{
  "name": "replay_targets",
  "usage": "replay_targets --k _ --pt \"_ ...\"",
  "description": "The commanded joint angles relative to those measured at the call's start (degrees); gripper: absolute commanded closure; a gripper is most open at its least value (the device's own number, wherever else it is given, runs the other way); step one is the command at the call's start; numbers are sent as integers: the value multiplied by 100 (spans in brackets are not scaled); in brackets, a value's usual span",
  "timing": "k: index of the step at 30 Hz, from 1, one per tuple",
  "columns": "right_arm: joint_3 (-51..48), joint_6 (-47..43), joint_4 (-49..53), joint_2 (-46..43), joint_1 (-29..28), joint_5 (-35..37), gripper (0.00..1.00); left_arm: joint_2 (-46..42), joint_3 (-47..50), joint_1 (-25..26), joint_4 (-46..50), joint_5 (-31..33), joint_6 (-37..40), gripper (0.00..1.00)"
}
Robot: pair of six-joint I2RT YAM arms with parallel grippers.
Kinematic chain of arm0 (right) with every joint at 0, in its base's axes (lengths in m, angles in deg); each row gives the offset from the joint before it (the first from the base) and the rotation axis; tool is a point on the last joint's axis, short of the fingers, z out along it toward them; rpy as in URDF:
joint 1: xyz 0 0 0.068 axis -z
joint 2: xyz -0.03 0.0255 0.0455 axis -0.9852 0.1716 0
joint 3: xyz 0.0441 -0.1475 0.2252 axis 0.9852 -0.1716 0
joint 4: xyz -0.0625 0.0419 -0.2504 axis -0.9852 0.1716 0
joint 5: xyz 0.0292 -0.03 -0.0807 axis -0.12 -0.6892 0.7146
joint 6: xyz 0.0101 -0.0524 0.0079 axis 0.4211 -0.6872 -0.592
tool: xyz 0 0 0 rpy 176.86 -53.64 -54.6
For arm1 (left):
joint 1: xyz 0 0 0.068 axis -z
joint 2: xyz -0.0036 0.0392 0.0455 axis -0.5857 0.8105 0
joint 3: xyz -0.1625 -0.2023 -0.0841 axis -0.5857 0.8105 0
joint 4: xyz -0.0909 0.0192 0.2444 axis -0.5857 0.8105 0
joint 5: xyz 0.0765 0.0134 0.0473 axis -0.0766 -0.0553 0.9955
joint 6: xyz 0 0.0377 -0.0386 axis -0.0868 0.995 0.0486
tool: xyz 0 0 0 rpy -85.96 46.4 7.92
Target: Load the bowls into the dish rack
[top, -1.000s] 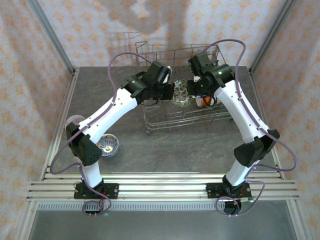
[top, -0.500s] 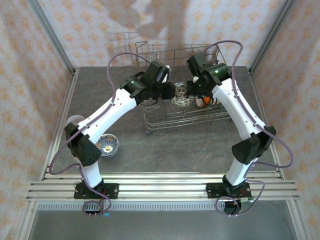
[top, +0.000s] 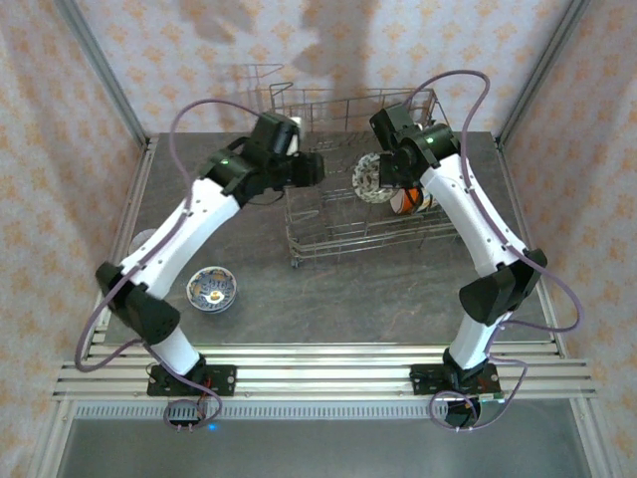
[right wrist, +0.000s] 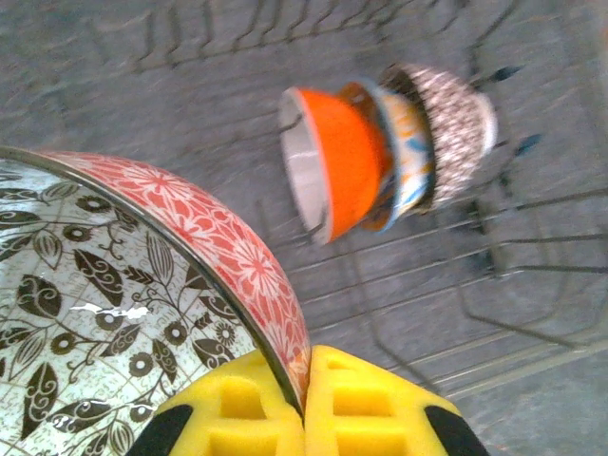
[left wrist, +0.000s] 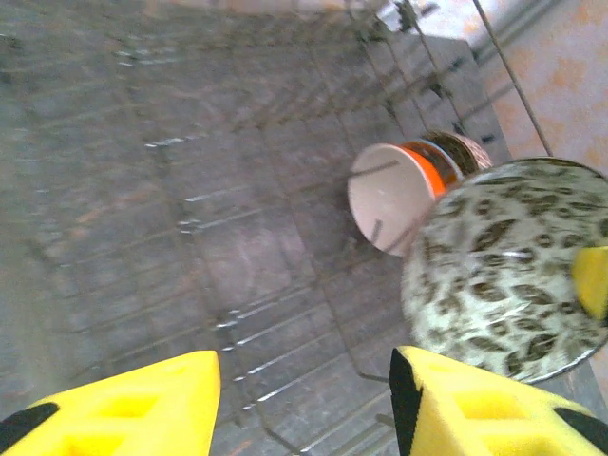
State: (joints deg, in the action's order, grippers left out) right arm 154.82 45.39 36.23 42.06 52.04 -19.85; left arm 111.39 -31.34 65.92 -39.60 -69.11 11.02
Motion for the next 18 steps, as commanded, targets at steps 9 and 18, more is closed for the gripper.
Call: replay_targets --k 9,18 --pt "472 897 342 561 -21 2570 100 -1237 2399 -1402 -432 -570 35 49" --pt "1297 1520 1536 1604 -412 3969 100 -890 3284 -1511 -839 -781 53 50"
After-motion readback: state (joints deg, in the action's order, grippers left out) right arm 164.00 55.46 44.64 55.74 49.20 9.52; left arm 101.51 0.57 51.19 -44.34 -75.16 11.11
